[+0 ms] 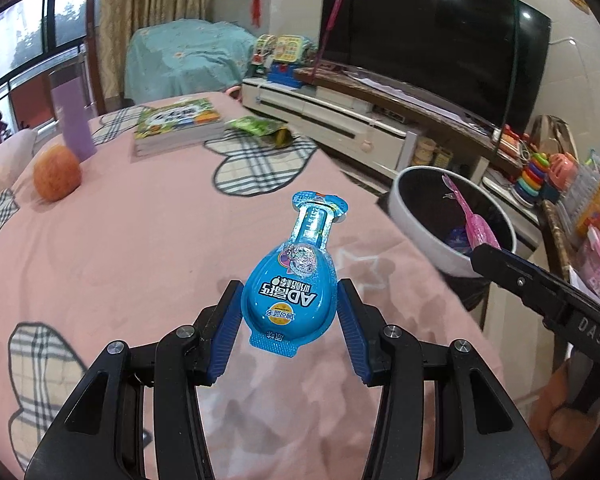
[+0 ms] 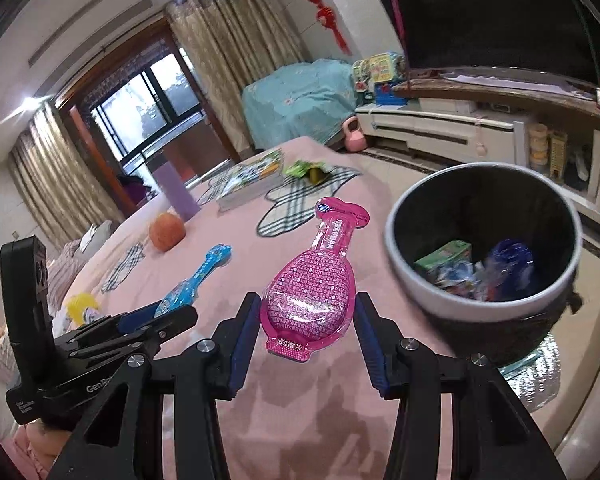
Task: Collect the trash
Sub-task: 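Carry the blue pack with the left tool while the right tool carries the pink pack over the bin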
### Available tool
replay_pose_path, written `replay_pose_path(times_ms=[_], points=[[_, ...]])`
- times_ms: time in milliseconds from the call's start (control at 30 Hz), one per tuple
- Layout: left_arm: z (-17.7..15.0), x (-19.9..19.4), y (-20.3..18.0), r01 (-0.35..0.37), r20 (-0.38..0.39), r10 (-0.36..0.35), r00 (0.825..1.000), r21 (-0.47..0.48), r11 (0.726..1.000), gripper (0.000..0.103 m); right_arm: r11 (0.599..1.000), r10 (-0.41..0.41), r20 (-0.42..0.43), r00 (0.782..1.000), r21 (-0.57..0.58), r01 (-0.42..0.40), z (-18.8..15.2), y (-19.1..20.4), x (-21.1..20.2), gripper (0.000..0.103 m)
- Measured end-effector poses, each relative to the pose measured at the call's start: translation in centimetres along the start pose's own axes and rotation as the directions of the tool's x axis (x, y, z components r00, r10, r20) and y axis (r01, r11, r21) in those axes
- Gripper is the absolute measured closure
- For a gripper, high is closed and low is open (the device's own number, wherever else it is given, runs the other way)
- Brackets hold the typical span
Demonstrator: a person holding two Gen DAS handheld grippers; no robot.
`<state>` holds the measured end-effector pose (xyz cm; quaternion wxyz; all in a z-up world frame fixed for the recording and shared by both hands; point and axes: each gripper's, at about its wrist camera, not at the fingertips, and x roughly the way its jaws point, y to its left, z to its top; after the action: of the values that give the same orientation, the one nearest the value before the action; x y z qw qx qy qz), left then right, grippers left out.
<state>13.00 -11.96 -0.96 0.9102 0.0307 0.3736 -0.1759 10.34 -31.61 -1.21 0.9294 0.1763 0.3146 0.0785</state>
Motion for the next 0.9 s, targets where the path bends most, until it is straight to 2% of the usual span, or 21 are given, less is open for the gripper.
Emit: replay_pose_path(times_ms=[300, 900], points=[[2.4, 0.9, -3.8, 0.067, 0.010, -0.067, 0.998, 0.064, 0.996, 0.056, 0.996, -0.070, 0.021, 0.997, 0.050, 0.069, 1.3, -3.8, -1.2, 0.055], [4.7, 3.9, -9.0, 0.142, -0.031, -0.139, 0.990, 0.157, 0.977, 0.056, 0.987, -0.132, 0.008, 0.991, 0.094, 0.131, 3.1, -8.6, -1.1, 0.054]])
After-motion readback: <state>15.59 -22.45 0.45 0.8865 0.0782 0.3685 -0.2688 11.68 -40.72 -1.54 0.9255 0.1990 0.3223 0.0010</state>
